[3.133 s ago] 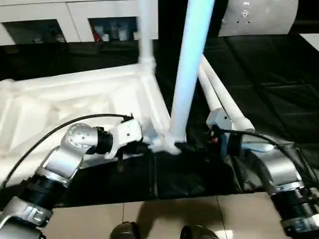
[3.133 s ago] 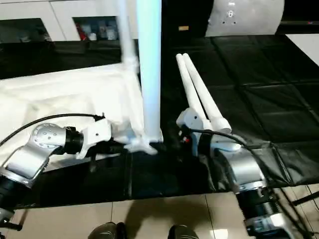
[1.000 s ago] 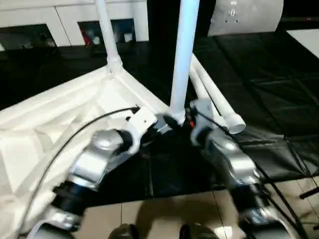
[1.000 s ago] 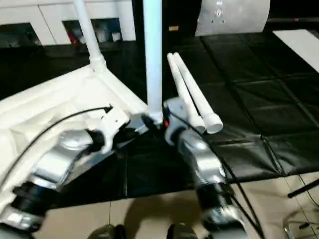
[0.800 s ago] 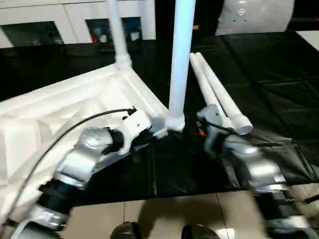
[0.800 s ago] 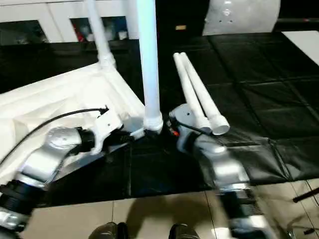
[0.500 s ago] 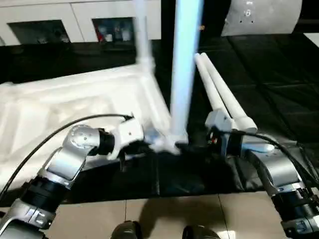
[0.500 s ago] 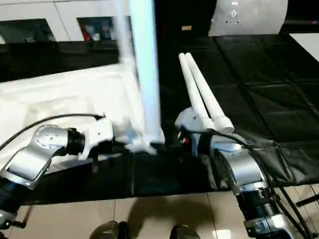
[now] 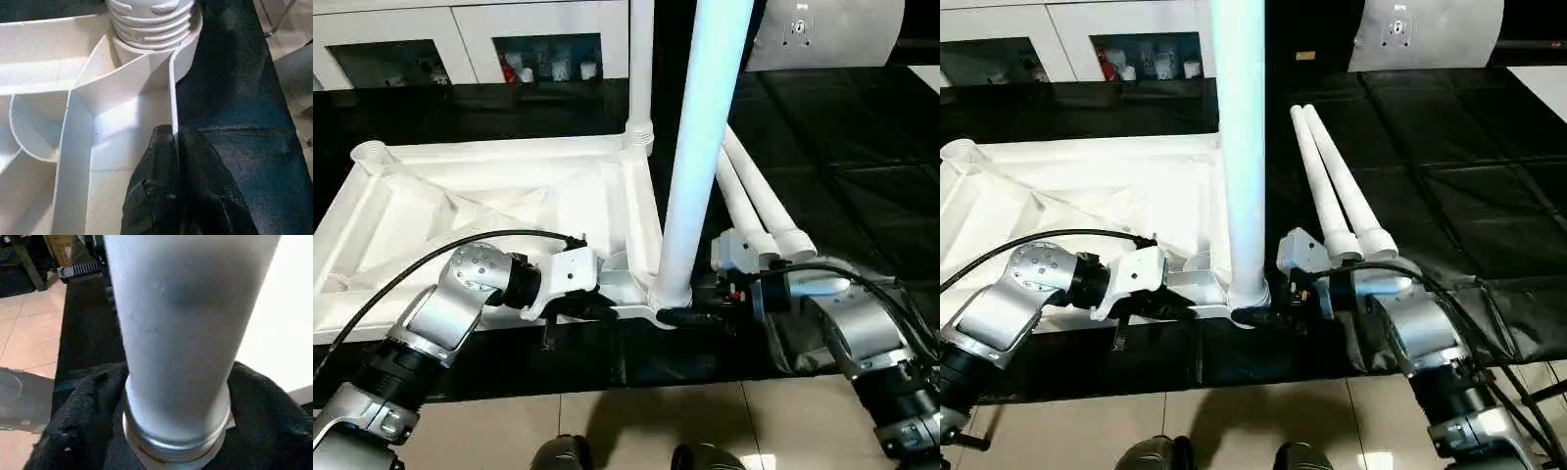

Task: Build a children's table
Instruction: Rotate leg to tighten

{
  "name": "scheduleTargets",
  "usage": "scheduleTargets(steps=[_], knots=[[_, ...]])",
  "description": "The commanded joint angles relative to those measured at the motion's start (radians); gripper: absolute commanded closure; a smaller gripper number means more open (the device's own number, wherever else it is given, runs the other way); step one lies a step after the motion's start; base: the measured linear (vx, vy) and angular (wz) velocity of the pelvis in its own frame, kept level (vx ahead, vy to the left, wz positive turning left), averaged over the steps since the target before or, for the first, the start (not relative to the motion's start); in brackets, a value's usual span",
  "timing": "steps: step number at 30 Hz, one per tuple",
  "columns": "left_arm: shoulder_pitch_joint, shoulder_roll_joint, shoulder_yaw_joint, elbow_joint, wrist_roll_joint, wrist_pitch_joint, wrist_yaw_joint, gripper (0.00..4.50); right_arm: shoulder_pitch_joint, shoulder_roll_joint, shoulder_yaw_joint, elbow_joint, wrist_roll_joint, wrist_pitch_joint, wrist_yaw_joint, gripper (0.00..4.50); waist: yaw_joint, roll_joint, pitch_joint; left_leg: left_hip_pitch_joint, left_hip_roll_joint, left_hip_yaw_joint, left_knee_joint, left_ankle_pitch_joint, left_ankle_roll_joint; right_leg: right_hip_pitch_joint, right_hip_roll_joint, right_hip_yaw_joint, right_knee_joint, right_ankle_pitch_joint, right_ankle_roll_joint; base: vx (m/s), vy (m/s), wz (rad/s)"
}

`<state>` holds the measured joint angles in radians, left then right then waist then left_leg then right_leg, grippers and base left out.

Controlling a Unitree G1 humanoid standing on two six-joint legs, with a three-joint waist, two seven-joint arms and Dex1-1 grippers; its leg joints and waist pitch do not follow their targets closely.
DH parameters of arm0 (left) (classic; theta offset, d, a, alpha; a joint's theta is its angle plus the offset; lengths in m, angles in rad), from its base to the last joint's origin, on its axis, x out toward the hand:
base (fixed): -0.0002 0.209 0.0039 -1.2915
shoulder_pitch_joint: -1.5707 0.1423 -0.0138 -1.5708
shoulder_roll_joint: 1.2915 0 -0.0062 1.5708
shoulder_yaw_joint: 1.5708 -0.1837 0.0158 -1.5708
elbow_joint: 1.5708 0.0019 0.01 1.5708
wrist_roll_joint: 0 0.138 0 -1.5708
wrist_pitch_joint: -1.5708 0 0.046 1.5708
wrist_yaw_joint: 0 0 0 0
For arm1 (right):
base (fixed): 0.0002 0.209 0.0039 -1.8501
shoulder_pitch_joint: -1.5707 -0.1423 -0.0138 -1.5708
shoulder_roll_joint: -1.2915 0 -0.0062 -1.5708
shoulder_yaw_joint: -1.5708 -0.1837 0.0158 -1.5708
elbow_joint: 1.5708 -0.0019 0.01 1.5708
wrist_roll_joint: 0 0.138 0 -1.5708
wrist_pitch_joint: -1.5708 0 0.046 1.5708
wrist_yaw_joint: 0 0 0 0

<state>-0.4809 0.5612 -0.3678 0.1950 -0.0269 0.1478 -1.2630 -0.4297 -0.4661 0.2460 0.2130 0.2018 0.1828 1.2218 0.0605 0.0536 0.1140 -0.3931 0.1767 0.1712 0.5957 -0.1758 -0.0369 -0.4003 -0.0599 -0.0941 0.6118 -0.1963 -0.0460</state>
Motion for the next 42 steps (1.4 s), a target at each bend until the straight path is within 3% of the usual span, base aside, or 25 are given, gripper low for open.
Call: scheduleTargets(steps=[1, 6, 14, 18, 20, 23, 25, 26, 29, 33, 36, 38, 42], knots=[[-0.016, 0.01, -0.015, -0.002, -0.003, -0.025, -0.026, 4.5, -0.007, 0.001, 0.016, 0.004, 0.013, -0.017, 0.034, 1.34, -0.003, -0.001, -0.078, 0.02, 0.062, -0.022, -0.061, -0.12, 0.116, 0.058, -0.093, 0.066, -0.068, -0.096, -0.231, 0.0, 0.0, 0.0], [-0.005, 0.017, -0.013, -0.006, -0.004, -0.023, -0.034, 4.5, 0.001, 0.004, 0.024, 0.004, 0.021, -0.017, 0.061, 1.74, -0.002, -0.004, -0.078, 0.02, 0.062, -0.021, -0.061, -0.119, 0.114, 0.057, -0.093, 0.066, -0.068, -0.111, -0.227, 0.0, 0.0, 0.0], [0.012, 0.015, -0.002, -0.026, -0.016, -0.004, -0.032, 4.5, 0.032, 0.025, 0.034, -0.014, 0.027, 0.003, 0.052, 1.85, -0.003, -0.005, -0.079, 0.019, 0.062, -0.021, -0.061, -0.113, 0.119, 0.056, -0.093, 0.066, -0.068, -0.117, -0.225, 0.0, 0.0, 0.0], [0.037, -0.031, 0.04, -0.081, -0.043, 0.092, 0.066, 4.5, 0.061, 0.093, 0.039, -0.03, 0.007, 0.084, -0.077, 1.85, -0.006, -0.004, -0.076, 0.02, 0.065, -0.023, -0.065, -0.121, 0.108, 0.056, -0.093, 0.065, -0.069, -0.131, -0.227, 0.0, 0.0, 0.0], [0.044, -0.063, 0.061, -0.102, -0.034, 0.147, 0.147, 4.5, 0.064, 0.14, 0.033, -0.018, -0.012, 0.122, -0.167, 1.85, -0.013, -0.003, -0.068, 0.024, 0.061, -0.022, -0.07, -0.19, 0.075, 0.053, -0.094, 0.065, -0.082, -0.244, -0.21, 0.0, 0.0, 0.0], [0.051, -0.103, 0.086, -0.13, -0.03, 0.209, 0.231, 4.5, 0.059, 0.197, 0.019, 0.004, -0.028, 0.149, -0.268, 1.85, -0.023, -0.006, -0.065, 0.027, 0.055, -0.026, -0.072, -0.239, 0.035, 0.055, -0.097, 0.065, -0.097, -0.389, -0.163, 0.0, 0.0, 0.0], [0.065, -0.188, 0.123, -0.188, -0.022, 0.32, 0.369, 4.5, 0.041, 0.303, -0.009, 0.052, -0.052, 0.163, -0.43, 1.86, -0.04, -0.003, -0.061, 0.021, 0.059, -0.03, -0.078, -0.247, 0.02, 0.051, -0.094, 0.063, -0.093, -0.382, -0.164, 0.0, 0.0, 0.0], [0.068, -0.213, 0.132, -0.206, -0.017, 0.354, 0.404, 4.5, 0.035, 0.33, -0.016, 0.064, -0.059, 0.167, -0.474, 1.86, -0.042, -0.003, -0.066, 0.025, 0.059, -0.031, -0.076, -0.253, 0.013, 0.053, -0.096, 0.062, -0.093, -0.388, -0.162, 0.0, 0.0, 0.0], [0.066, -0.305, 0.146, -0.229, 0.031, 0.426, 0.529, 4.5, -0.003, 0.416, -0.058, 0.123, -0.064, 0.178, -0.618, 1.86, -0.056, -0.004, -0.071, 0.022, 0.054, -0.027, -0.07, -0.226, 0.026, 0.052, -0.094, 0.067, -0.095, -0.338, -0.171, 0.0, 0.0, 0.0], [0.047, -0.423, 0.148, -0.237, 0.062, 0.494, 0.681, 4.5, -0.062, 0.506, -0.109, 0.192, -0.085, 0.196, -0.781, 1.86, -0.053, -0.003, -0.08, 0.017, 0.052, -0.024, -0.062, -0.153, 0.052, 0.055, -0.091, 0.065, -0.088, -0.239, -0.188, 0.0, 0.0, 0.0], [0.04, -0.435, 0.133, -0.237, 0.075, 0.499, 0.696, 4.5, -0.069, 0.521, -0.116, 0.205, -0.087, 0.161, -0.768, 1.86, -0.049, -0.003, -0.084, 0.015, 0.052, -0.023, -0.059, -0.12, 0.078, 0.056, -0.091, 0.065, -0.082, -0.166, -0.196, 0.0, 0.0, 0.0], [0.037, -0.404, 0.118, -0.231, 0.086, 0.482, 0.675, 4.5, -0.061, 0.515, -0.13, 0.201, -0.082, 0.163, -0.772, 1.3, -0.046, -0.002, -0.085, 0.013, 0.054, -0.024, -0.059, -0.098, 0.095, 0.058, -0.089, 0.063, -0.076, -0.112, -0.207, 0.0, 0.0, 0.0], [0.036, -0.336, 0.105, -0.209, 0.095, 0.445, 0.607, 4.5, -0.037, 0.48, -0.137, 0.179, -0.084, 0.151, -0.751, 0.97, -0.049, -0.001, -0.08, 0.016, 0.054, -0.023, -0.063, -0.151, 0.085, 0.057, -0.092, 0.064, -0.082, -0.168, -0.198, 0.0, 0.0, 0.0]])
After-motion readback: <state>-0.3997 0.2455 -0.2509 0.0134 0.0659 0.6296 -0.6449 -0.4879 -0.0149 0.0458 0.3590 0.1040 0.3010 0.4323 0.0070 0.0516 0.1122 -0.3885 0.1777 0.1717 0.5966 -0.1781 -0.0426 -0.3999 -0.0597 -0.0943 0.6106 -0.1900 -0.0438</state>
